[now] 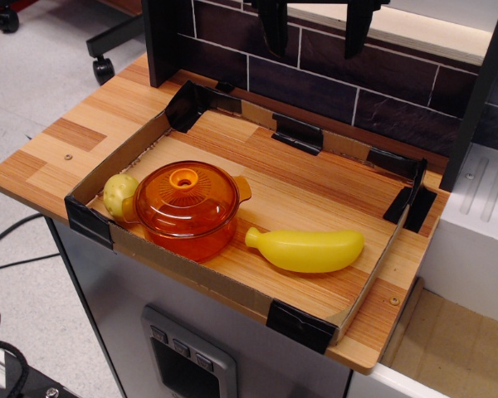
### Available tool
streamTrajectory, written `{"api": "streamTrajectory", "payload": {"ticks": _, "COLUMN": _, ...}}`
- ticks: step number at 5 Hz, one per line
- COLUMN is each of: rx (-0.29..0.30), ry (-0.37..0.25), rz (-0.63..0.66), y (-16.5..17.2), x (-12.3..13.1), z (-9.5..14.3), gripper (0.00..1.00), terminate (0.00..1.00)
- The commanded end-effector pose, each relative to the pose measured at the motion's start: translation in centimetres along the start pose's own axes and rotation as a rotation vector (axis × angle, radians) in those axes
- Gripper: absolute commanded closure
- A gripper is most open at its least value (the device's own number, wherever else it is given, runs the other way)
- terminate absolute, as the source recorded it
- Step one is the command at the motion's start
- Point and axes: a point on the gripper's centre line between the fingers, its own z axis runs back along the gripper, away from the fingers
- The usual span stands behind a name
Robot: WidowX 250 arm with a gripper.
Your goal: Take lid off pot
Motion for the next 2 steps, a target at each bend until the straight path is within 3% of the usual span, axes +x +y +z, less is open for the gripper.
{"api": "streamTrajectory", "payload": {"ticks": 1, "rx": 0.0, "ry": 0.0, "rz": 0.0, "y": 0.0, "x": 0.0, "z": 0.0, "gripper": 0.0, "terminate": 0.0}}
{"api": "streamTrajectory", "payload": {"ticks": 2, "rx": -0.041, "ry": 0.038, "rz": -0.09, "y": 1.7, "x": -1.0, "z": -0.1, "gripper": 0.0, "terminate": 0.0}}
